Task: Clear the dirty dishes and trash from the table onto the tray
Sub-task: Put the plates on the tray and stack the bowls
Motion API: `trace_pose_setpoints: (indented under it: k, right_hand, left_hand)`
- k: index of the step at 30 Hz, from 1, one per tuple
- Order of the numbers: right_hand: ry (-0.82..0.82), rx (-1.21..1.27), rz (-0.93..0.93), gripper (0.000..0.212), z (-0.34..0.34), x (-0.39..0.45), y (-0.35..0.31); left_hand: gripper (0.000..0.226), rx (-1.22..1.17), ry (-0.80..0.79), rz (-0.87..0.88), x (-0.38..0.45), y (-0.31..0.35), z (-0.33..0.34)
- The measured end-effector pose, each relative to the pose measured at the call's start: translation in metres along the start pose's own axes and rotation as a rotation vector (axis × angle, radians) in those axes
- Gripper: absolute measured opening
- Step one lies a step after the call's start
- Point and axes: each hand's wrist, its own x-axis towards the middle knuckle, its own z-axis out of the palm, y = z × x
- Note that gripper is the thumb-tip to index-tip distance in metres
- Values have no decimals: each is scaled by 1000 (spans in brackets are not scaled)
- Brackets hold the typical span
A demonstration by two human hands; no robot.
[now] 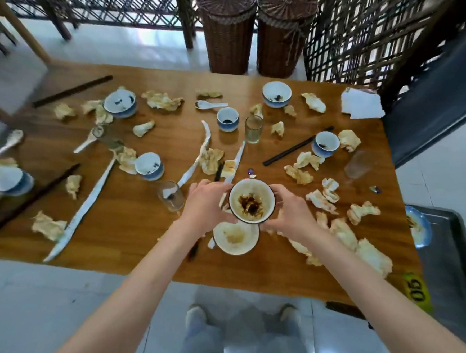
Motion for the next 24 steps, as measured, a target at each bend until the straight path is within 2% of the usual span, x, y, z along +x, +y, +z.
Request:
trace_pose_setpoints:
  k: [5, 9, 13, 24]
  right_hand:
    - [37, 28, 1, 75, 27, 15, -42]
    - [37, 61, 18, 74, 38, 33, -67]
    - [19, 55, 9, 79, 41, 59, -87]
    - [-64, 12, -74, 82, 54, 177, -150]
  left_hand:
    - [72, 0, 11, 43, 0, -42, -34]
    - [74, 29, 16, 48, 6, -67, -53]
    - [76, 48, -9, 11, 21, -86, -69]
    - [77, 33, 97, -98, 85, -161, -116]
